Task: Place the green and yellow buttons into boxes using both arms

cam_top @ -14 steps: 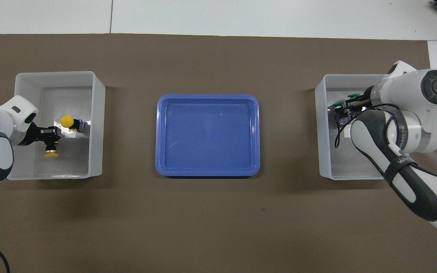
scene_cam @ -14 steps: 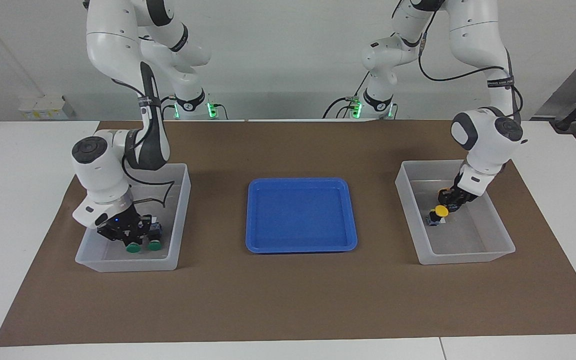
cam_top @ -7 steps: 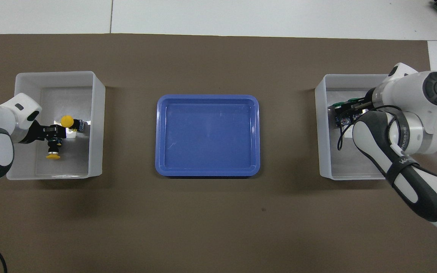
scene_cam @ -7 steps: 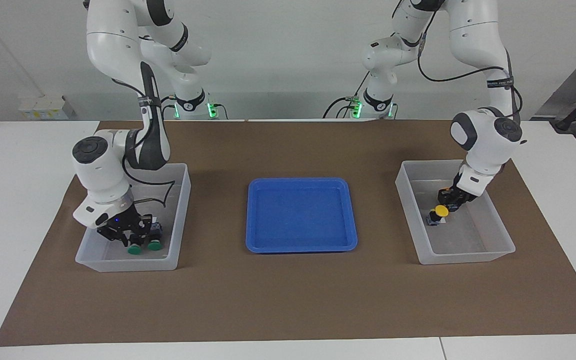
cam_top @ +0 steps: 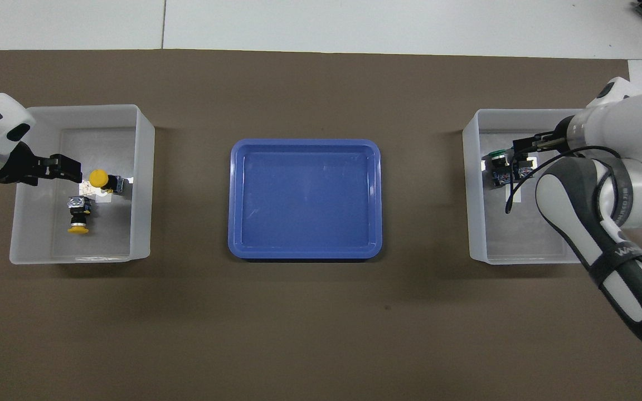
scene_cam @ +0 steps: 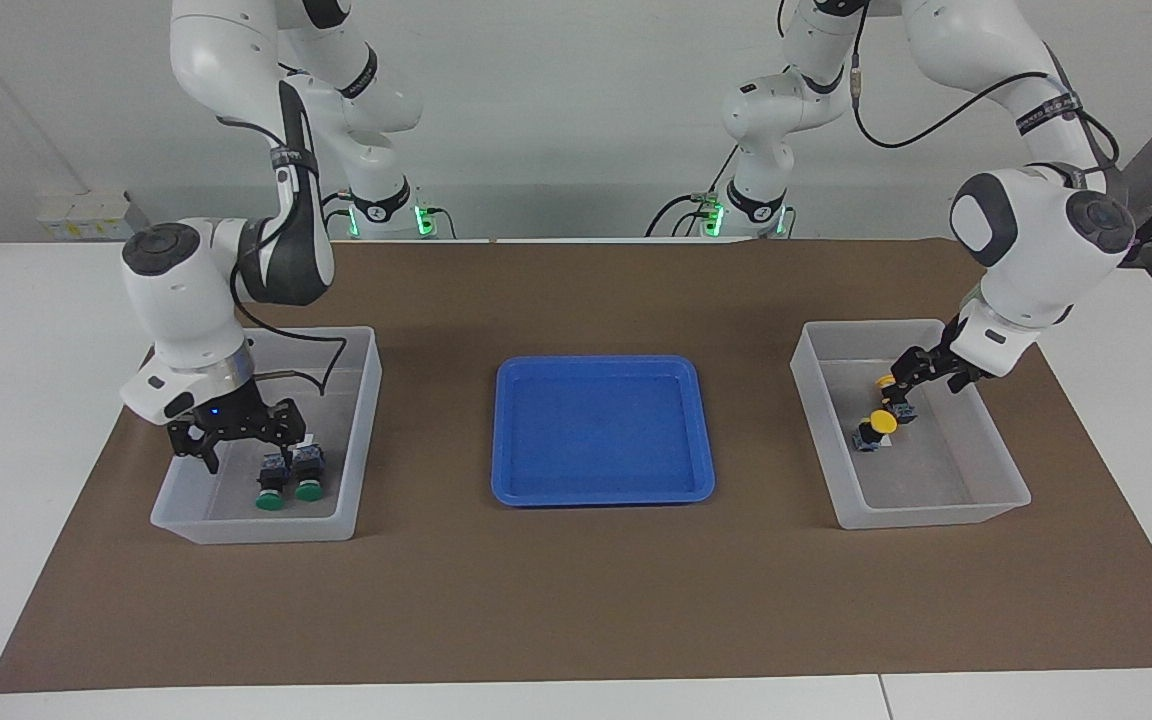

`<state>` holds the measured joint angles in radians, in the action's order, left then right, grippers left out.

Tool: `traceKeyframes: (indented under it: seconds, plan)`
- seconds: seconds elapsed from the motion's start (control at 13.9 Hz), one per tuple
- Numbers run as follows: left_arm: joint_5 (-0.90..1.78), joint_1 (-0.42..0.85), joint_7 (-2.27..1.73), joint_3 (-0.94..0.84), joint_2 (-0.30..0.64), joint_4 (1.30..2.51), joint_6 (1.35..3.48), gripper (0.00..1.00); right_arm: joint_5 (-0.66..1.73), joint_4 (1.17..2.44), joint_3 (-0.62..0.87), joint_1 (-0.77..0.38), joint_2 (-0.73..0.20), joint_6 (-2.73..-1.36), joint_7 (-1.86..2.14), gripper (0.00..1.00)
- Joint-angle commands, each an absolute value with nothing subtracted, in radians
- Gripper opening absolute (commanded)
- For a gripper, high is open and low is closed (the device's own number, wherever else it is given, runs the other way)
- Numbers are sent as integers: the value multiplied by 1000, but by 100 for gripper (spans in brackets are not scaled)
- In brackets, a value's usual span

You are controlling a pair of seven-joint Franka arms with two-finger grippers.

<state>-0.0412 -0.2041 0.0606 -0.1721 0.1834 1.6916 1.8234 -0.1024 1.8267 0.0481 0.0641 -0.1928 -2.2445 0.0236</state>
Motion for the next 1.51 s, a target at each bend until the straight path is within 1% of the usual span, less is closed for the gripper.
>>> traceKeyframes:
  seconds: [0.0,0.14,0.36,0.43,0.5,0.79,0.86,1.15,1.44]
  plan:
    - [-66,-161,66,-164,147,1629,1746,90,-94,1807,55,48,-135,-2156,-38,100]
    - [-61,-156,67,-172,89,1632,1740,90,-92,1807,58,37,-83,-2065,-70,100]
    - [-61,-156,68,-193,28,1632,1688,90,-66,1806,72,34,-14,-1945,-113,100]
    - [-61,-147,64,-199,17,1634,1675,92,-54,1801,72,34,0,-1912,-115,100]
    - [-60,-141,63,-201,8,1635,1671,100,-52,1796,71,38,9,-1887,-114,100]
    - [-60,-141,77,-204,-15,1683,1683,100,-54,1741,67,46,24,-1773,-112,100]
    - [-60,-143,77,-204,-24,1703,1689,100,-52,1741,66,46,35,-1760,-112,100]
    - [-60,-130,68,-204,-26,1701,1692,100,-52,1749,66,40,43,-1744,-109,100]
    - [-52,-121,63,-207,-21,1710,1782,100,-52,1755,66,48,44,-1744,-106,100]
